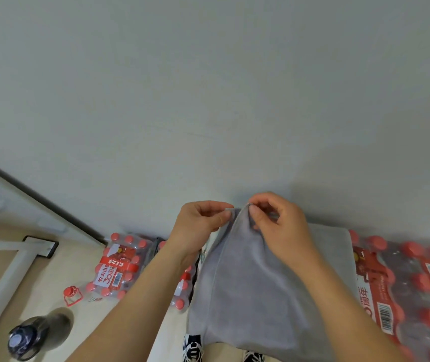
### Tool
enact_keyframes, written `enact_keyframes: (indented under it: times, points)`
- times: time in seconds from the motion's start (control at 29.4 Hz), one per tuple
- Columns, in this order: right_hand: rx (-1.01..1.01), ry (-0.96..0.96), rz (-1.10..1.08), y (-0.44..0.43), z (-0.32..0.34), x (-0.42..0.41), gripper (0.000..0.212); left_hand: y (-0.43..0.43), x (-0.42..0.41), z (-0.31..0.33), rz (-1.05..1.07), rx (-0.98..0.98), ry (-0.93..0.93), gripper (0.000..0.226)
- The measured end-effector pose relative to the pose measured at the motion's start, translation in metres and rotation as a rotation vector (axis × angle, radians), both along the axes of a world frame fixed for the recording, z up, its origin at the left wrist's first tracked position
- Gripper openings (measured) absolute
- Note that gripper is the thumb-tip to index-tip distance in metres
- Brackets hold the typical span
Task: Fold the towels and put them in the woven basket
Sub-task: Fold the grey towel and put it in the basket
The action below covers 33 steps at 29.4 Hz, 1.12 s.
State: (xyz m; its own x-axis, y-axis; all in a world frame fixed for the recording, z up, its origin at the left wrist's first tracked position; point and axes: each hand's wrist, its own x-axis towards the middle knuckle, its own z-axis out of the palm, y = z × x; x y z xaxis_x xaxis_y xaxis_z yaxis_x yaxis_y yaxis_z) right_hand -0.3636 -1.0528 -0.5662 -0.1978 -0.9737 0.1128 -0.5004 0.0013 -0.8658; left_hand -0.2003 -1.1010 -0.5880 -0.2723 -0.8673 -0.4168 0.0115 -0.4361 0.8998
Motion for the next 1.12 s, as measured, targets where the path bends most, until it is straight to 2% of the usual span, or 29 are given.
enact_keyframes:
  times: [0.14,0.27,0.37,0.54,0.65,0.75,0.82,0.85,0.95,1.12]
  points:
    - [0.11,-0.025,0.092,0.003,0.008,0.009,0.018,0.004,-0.006,0.007,0.05,-0.023,0.053,0.01]
    - [0.095,-0.062,-0.04,0.001,0.002,0.013,0.01,0.014,-0.011,0.015,0.068,0.064,0.176,0.014]
    - [0.087,-0.079,-0.076,0.002,0.002,0.012,0.01,0.016,-0.009,0.021,0.037,0.05,0.219,0.017]
    - [0.097,-0.038,-0.006,0.006,0.006,0.011,0.012,0.022,-0.009,0.032,0.053,-0.135,0.027,0.01]
    - [0.256,0.139,0.244,0.003,0.023,-0.012,0.01,0.022,-0.006,0.042,0.1,-0.239,-0.035,0.015]
    - [0.611,0.597,0.478,0.0,0.05,-0.053,0.021,0.022,0.006,0.053,0.14,-0.327,-0.017,0.019]
    - [0.868,0.933,0.529,0.004,0.066,-0.076,0.036,0.019,0.014,0.06,0.136,-0.394,-0.02,0.02]
    - [0.971,1.007,0.512,0.007,0.072,-0.085,0.041,0.017,0.017,0.063,0.123,-0.431,-0.037,0.021]
    - [1.053,0.897,0.442,0.022,0.094,-0.1,0.045,0.011,0.019,0.072,0.069,-0.521,-0.11,0.024]
    - [0.93,0.83,0.312,0.056,0.137,-0.117,0.042,0.007,0.008,0.087,0.103,-0.609,-0.112,0.027]
